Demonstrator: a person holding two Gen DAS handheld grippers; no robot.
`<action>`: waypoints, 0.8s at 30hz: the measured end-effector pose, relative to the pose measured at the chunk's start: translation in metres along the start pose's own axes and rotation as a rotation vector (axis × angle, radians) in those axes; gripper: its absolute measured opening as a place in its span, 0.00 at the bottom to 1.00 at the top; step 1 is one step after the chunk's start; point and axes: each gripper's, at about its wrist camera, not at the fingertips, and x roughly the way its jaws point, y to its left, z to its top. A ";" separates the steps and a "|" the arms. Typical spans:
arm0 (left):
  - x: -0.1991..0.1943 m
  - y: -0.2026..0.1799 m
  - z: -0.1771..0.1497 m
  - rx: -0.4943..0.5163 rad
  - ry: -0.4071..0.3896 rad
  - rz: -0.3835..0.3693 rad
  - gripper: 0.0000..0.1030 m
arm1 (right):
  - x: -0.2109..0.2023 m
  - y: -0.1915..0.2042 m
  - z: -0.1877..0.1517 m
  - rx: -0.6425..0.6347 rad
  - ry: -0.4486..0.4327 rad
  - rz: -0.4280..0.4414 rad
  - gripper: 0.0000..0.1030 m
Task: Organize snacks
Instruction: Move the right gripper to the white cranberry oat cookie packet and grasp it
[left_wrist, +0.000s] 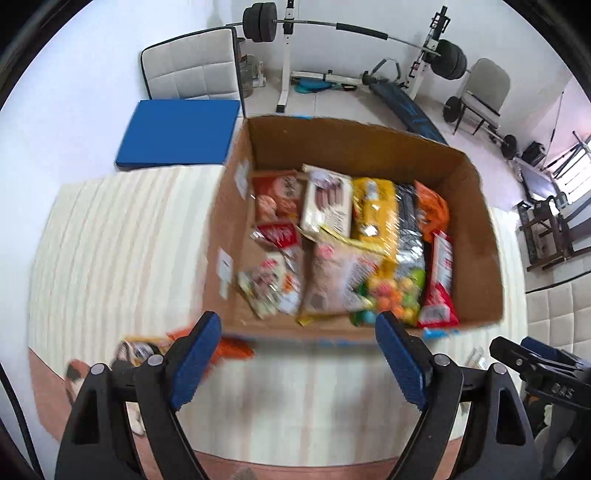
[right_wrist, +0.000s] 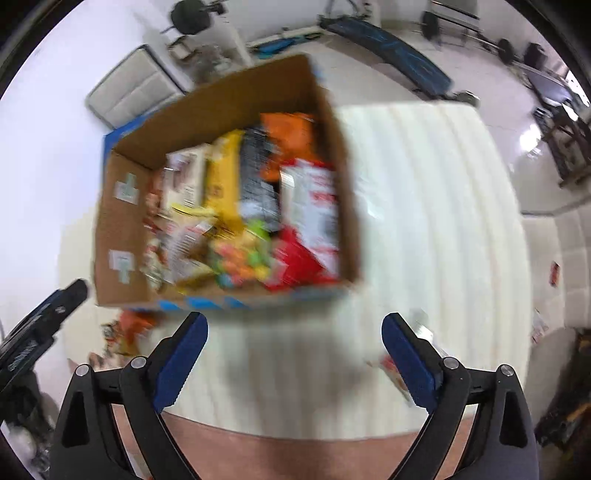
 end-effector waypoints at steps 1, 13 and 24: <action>0.001 -0.004 -0.008 -0.002 0.003 -0.004 0.83 | 0.001 -0.010 -0.007 0.016 0.012 -0.013 0.95; 0.050 -0.044 -0.078 0.008 0.148 -0.053 0.83 | 0.086 -0.092 -0.051 -0.027 0.254 -0.162 0.94; 0.072 -0.035 -0.098 -0.056 0.209 -0.057 0.83 | 0.113 -0.159 -0.058 0.576 0.277 0.021 0.95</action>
